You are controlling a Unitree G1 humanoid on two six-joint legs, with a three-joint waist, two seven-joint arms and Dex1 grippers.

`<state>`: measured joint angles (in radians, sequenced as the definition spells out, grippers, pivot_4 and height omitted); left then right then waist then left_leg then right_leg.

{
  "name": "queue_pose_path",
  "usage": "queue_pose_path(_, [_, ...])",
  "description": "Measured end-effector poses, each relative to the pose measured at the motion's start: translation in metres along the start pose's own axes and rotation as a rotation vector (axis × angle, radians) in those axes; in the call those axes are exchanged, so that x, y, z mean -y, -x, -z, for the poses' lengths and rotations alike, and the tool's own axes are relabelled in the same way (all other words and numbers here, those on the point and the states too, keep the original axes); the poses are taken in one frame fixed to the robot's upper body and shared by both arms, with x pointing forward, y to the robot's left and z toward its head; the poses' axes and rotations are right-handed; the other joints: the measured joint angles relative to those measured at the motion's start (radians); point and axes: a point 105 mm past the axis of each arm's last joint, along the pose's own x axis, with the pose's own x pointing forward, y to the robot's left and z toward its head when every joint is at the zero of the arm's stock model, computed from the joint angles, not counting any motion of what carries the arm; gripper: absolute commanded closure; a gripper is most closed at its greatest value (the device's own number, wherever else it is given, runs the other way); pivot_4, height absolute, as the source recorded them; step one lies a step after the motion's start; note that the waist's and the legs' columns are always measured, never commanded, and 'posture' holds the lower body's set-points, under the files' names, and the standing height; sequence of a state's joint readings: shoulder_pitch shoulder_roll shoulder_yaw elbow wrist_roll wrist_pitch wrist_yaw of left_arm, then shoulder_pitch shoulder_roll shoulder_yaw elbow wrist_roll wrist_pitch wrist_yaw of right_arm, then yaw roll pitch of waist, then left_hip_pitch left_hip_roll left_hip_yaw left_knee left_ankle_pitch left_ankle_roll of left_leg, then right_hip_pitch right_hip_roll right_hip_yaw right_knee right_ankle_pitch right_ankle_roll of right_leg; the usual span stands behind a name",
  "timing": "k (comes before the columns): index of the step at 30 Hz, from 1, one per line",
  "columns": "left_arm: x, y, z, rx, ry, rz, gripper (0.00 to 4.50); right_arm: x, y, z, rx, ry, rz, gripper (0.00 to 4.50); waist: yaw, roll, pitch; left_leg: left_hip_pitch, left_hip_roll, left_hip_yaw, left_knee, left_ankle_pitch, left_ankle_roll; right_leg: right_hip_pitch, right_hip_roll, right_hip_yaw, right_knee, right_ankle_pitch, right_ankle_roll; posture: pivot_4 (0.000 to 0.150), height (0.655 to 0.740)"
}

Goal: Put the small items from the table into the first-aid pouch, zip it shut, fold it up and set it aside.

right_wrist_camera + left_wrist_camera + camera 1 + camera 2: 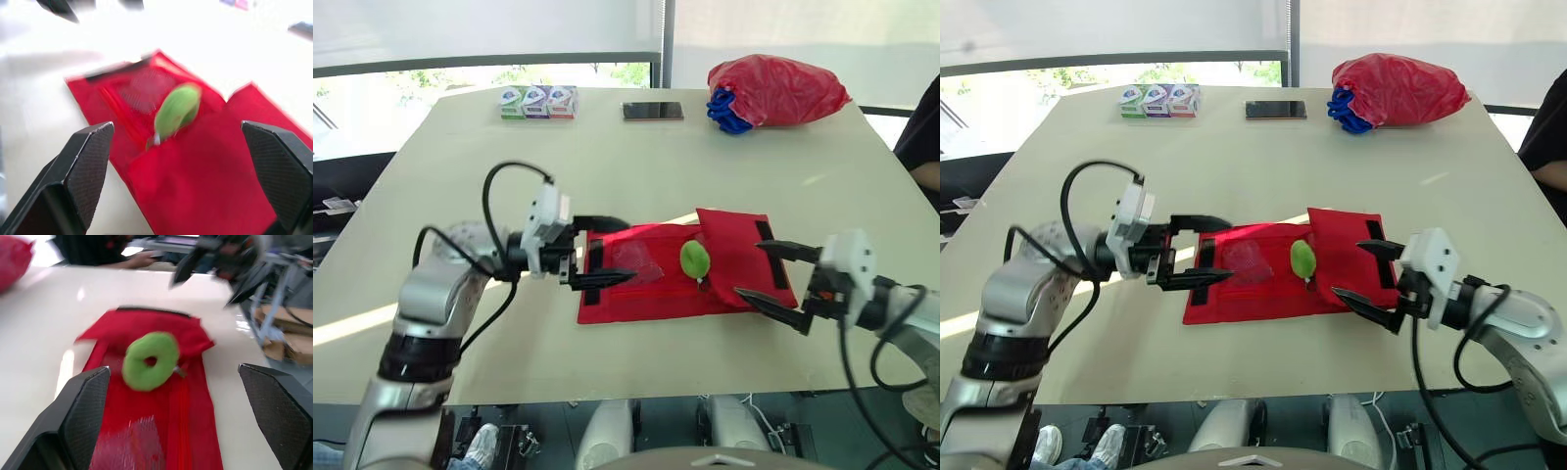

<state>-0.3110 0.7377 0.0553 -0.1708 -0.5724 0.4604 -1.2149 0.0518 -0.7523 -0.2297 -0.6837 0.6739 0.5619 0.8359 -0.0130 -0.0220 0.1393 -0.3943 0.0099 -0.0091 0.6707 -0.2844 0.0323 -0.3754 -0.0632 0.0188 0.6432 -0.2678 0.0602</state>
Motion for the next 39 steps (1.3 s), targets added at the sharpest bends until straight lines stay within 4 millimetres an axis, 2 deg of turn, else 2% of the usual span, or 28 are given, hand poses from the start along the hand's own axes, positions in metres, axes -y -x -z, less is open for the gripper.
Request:
queue_pose_path(6, [-0.022,0.021,0.025,0.024,0.172,-0.263,0.00,0.000,0.007,-0.015,0.018,0.027,-0.048,0.07,0.006,-0.001,0.000,0.000,0.000,-0.001,0.000,0.000,0.000,0.000,-0.001,-0.002,0.000,0.000,0.000,0.150,0.7400])
queue_pose_path(9, [-0.027,0.029,0.051,-0.036,0.284,-0.357,0.00,0.001,0.006,-0.018,0.021,0.041,-0.048,0.07,0.006,-0.001,0.000,0.000,0.000,-0.001,0.000,0.000,0.000,0.000,-0.001,-0.002,0.000,0.000,0.000,0.150,0.7400])
queue_pose_path(11, [-0.029,0.032,0.067,-0.072,0.367,-0.418,0.00,0.002,0.005,-0.019,0.021,0.039,-0.045,0.07,0.008,-0.001,0.000,0.000,0.000,-0.002,0.000,0.000,0.000,0.000,-0.001,-0.002,0.000,0.000,0.000,0.150,0.7400])
queue_pose_path(13, [-0.030,0.029,0.073,-0.064,0.455,-0.447,0.00,0.001,0.003,-0.022,0.030,0.047,-0.051,0.07,0.010,-0.002,0.000,0.000,-0.001,-0.002,0.000,0.000,0.000,0.000,-0.002,-0.002,0.000,0.000,0.000,0.150,0.7400])
queue_pose_path(18, [-0.033,0.024,0.072,-0.084,0.594,-0.468,0.00,0.002,0.001,-0.030,0.046,0.069,-0.058,0.07,0.014,-0.002,-0.001,0.001,-0.001,-0.002,0.000,0.000,0.000,0.000,-0.002,-0.002,0.000,0.000,0.000,0.150,0.7400])
queue_pose_path(22, [-0.020,0.021,0.067,-0.128,0.747,-0.400,0.00,0.002,0.000,-0.033,0.045,0.073,-0.063,0.07,0.009,-0.001,-0.001,0.001,-0.001,-0.002,0.000,0.000,0.000,0.000,-0.002,-0.002,0.000,0.000,0.000,0.150,0.7400])
queue_pose_path(26, [-0.005,0.010,0.063,-0.084,0.962,-0.277,0.00,0.000,-0.004,-0.041,0.061,0.103,-0.060,0.07,0.011,-0.001,-0.001,0.001,-0.001,-0.002,0.000,0.000,0.000,0.000,-0.002,-0.002,0.000,0.000,0.000,0.150,0.7400])
queue_pose_path(31, [-0.011,0.006,0.062,0.005,1.120,-0.256,0.00,-0.001,-0.007,-0.040,0.063,0.092,-0.051,0.07,0.012,-0.003,-0.001,0.000,-0.002,-0.002,0.000,0.001,-0.001,0.000,-0.002,-0.002,0.001,0.000,0.000,0.150,0.7400])
queue_pose_path(35, [-0.020,0.011,0.056,0.059,1.161,-0.275,1.15,-0.001,-0.007,-0.041,0.063,0.089,-0.043,0.00,0.011,-0.003,-0.001,0.000,-0.002,-0.002,0.000,0.002,-0.004,0.000,-0.002,-0.002,0.001,0.000,0.000,0.150,0.7400])
queue_pose_path(38, [-0.022,0.014,0.051,0.080,1.155,-0.271,2.76,-0.001,-0.008,-0.041,0.068,0.086,-0.039,0.00,0.009,-0.003,-0.001,0.000,-0.002,-0.002,0.000,0.003,-0.005,0.000,-0.002,-0.002,0.001,0.000,0.000,0.150,0.7400])
queue_pose_path(39, [-0.022,0.015,0.050,0.085,1.152,-0.265,3.15,-0.001,-0.008,-0.042,0.070,0.084,-0.038,0.00,0.009,-0.003,-0.001,0.000,-0.002,-0.002,0.000,0.003,-0.005,0.000,-0.003,-0.002,0.001,0.000,0.000,0.150,0.7400])
